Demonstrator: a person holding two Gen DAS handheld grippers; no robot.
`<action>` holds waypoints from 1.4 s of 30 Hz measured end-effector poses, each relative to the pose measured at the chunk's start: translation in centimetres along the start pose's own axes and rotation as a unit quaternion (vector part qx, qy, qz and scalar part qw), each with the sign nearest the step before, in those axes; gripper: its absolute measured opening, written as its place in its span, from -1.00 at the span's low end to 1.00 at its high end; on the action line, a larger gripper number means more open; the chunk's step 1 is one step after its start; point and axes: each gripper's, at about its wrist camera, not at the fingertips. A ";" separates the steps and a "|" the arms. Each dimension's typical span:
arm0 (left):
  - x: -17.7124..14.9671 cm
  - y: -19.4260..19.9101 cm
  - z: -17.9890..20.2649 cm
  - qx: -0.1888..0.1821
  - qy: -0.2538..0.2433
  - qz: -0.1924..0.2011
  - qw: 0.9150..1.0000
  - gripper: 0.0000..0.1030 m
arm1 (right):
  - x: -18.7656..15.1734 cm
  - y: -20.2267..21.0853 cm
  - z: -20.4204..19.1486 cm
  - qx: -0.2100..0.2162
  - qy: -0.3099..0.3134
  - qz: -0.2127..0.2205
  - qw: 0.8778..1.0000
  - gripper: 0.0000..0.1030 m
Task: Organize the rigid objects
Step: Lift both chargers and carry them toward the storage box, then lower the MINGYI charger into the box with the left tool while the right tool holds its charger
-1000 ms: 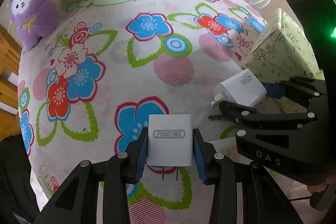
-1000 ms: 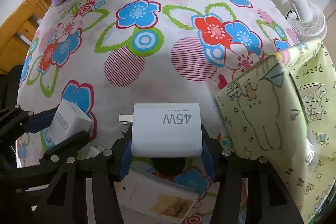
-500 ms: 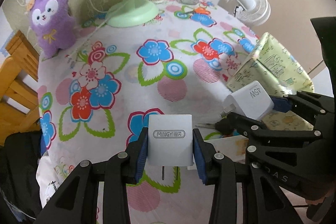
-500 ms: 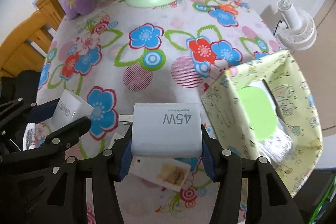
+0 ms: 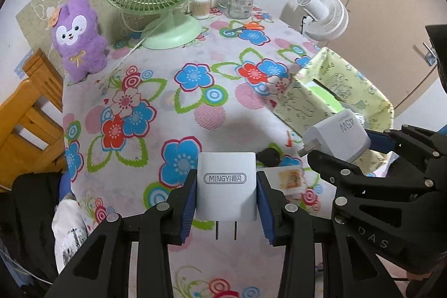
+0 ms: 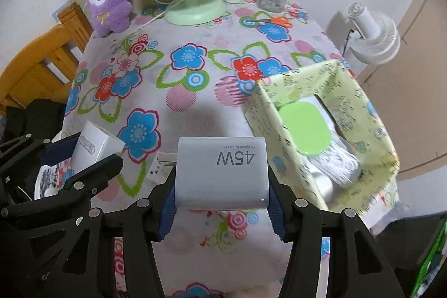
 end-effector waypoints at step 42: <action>6.6 -3.0 10.2 0.002 0.048 0.034 0.998 -0.21 | 3.4 -0.3 12.6 -0.001 0.043 0.038 0.998 0.13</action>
Point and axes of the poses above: each gripper's, at about its wrist camera, not at the fingertips, and y roughly against the way its jaws point, z to its right, x to its top, and after that the axes turned 12 degrees about -x, right-handed
